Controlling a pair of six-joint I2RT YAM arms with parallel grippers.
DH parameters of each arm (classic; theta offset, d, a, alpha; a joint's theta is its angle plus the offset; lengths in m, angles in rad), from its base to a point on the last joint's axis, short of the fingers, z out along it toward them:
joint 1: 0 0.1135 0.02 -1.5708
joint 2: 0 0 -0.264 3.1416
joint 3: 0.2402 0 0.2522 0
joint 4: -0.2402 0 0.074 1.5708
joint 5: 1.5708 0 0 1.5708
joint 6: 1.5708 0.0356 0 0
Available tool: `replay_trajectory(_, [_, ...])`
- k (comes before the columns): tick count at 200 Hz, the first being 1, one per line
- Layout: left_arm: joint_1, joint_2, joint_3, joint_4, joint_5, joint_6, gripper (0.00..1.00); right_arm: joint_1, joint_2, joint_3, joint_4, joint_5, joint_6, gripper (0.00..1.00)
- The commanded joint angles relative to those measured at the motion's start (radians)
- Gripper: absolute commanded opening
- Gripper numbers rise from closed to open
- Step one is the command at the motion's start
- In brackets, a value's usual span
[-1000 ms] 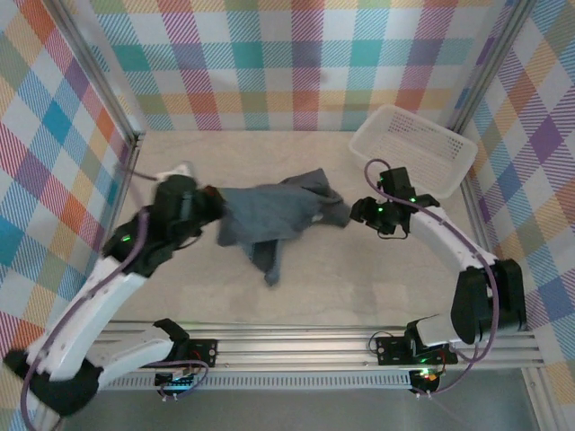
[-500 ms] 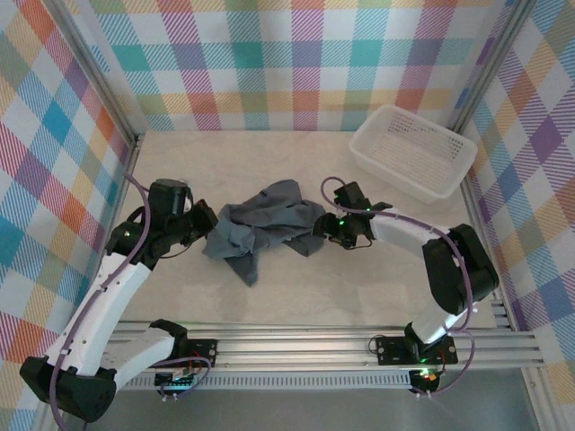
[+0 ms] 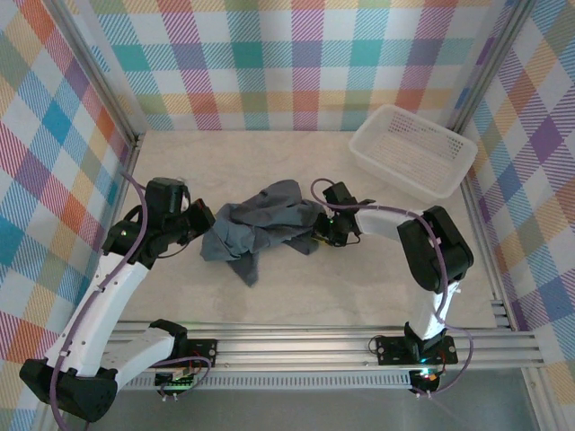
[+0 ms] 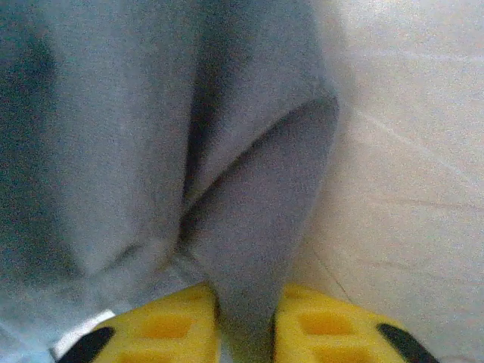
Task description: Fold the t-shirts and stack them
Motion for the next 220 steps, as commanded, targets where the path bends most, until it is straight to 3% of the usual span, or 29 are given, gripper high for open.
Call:
replay_trajectory(1, [0.011, -0.011, 0.041, -0.009, 0.029, 0.028, 0.0, 0.009, -0.034, 0.029, 0.048, 0.003, 0.018, 0.0])
replay_trajectory(16, [0.012, -0.014, 0.053, -0.005, 0.064, 0.023, 0.0, 0.006, -0.151, 0.014, 0.017, 0.069, 0.016, 0.0])
replay_trajectory(57, [-0.003, -0.028, 0.052, 0.187, 0.341, -0.086, 0.0, -0.053, -0.535, 0.1, -0.133, 0.213, -0.062, 0.0])
replay_trajectory(90, [-0.052, -0.055, 0.066, 0.386, 0.452, -0.187, 0.0, -0.194, -0.69, 0.27, -0.222, 0.171, -0.138, 0.0])
replay_trajectory(118, [-0.135, -0.054, 0.141, 0.48, 0.468, -0.241, 0.0, -0.315, -0.73, 0.431, -0.228, 0.096, -0.173, 0.0])
replay_trajectory(140, [-0.195, -0.033, 0.191, 0.48, 0.449, -0.269, 0.0, -0.393, -0.654, 0.603, -0.219, 0.013, -0.171, 0.0])
replay_trajectory(160, [-0.206, -0.006, 0.163, 0.513, 0.438, -0.334, 0.0, -0.401, -0.507, 0.758, -0.186, -0.068, -0.17, 0.0])
replay_trajectory(179, [-0.199, 0.032, 0.129, 0.446, 0.338, -0.353, 0.0, -0.393, -0.351, 0.829, -0.098, -0.172, -0.104, 0.0])
replay_trajectory(196, [-0.129, 0.097, 0.125, 0.3, 0.259, -0.338, 0.0, -0.355, -0.193, 0.902, -0.078, -0.231, -0.084, 0.0])
replay_trajectory(220, [0.04, 0.169, 0.043, 0.147, 0.135, -0.354, 0.0, -0.276, 0.048, 1.042, -0.131, -0.319, -0.098, 0.0])
